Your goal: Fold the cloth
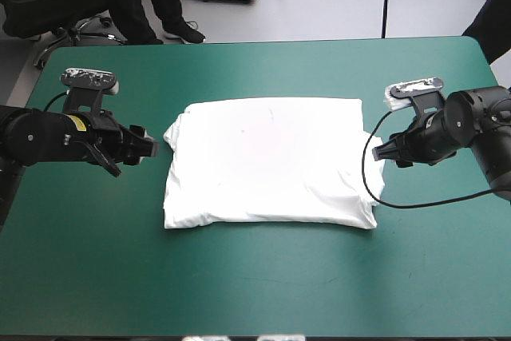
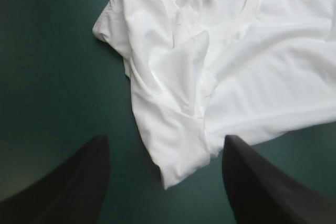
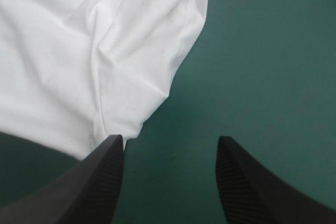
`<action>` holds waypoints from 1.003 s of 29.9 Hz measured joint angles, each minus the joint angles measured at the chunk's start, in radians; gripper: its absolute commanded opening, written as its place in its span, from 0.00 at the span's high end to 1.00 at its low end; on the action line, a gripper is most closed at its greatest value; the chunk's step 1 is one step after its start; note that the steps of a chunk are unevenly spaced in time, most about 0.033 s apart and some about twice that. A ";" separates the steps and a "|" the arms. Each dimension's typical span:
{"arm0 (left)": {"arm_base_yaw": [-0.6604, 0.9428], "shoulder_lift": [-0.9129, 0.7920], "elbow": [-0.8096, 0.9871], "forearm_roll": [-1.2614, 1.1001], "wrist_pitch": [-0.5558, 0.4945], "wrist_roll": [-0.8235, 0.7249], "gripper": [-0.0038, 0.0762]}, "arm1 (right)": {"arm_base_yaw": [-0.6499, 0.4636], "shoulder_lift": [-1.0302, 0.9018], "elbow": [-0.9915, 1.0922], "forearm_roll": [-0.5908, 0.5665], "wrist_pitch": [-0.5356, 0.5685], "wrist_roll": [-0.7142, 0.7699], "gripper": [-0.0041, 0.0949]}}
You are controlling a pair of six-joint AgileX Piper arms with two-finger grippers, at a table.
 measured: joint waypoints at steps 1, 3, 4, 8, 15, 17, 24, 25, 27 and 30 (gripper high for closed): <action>0.000 -0.003 -0.001 -0.001 0.000 0.000 0.38 | 0.000 0.009 0.000 0.000 -0.017 0.009 0.43; 0.000 -0.006 -0.001 -0.006 0.000 0.000 0.38 | 0.000 0.040 0.000 -0.011 -0.049 0.018 0.43; 0.000 -0.006 -0.001 -0.010 0.000 0.000 0.38 | 0.000 0.056 0.000 -0.015 -0.069 0.020 0.43; 0.000 -0.003 -0.001 -0.026 0.000 0.000 0.38 | 0.000 0.155 0.000 -0.039 -0.137 0.029 0.43; 0.000 -0.003 -0.001 -0.044 0.000 0.001 0.38 | -0.012 0.328 0.000 -0.034 -0.239 0.038 0.40; 0.000 -0.003 -0.001 -0.045 0.000 0.001 0.38 | -0.030 0.373 0.000 -0.009 -0.257 0.038 0.40; 0.000 -0.003 -0.001 -0.046 0.000 0.002 0.38 | -0.054 0.467 0.000 0.008 -0.292 0.024 0.41; 0.000 -0.003 -0.001 -0.046 0.000 0.003 0.38 | -0.054 0.476 0.000 0.009 -0.298 0.023 0.42; 0.000 -0.003 -0.001 -0.046 0.000 0.003 0.38 | -0.054 0.485 0.000 0.009 -0.304 0.021 0.45; 0.000 -0.003 -0.002 -0.046 0.000 0.003 0.38 | -0.054 0.502 0.000 0.010 -0.308 0.021 0.57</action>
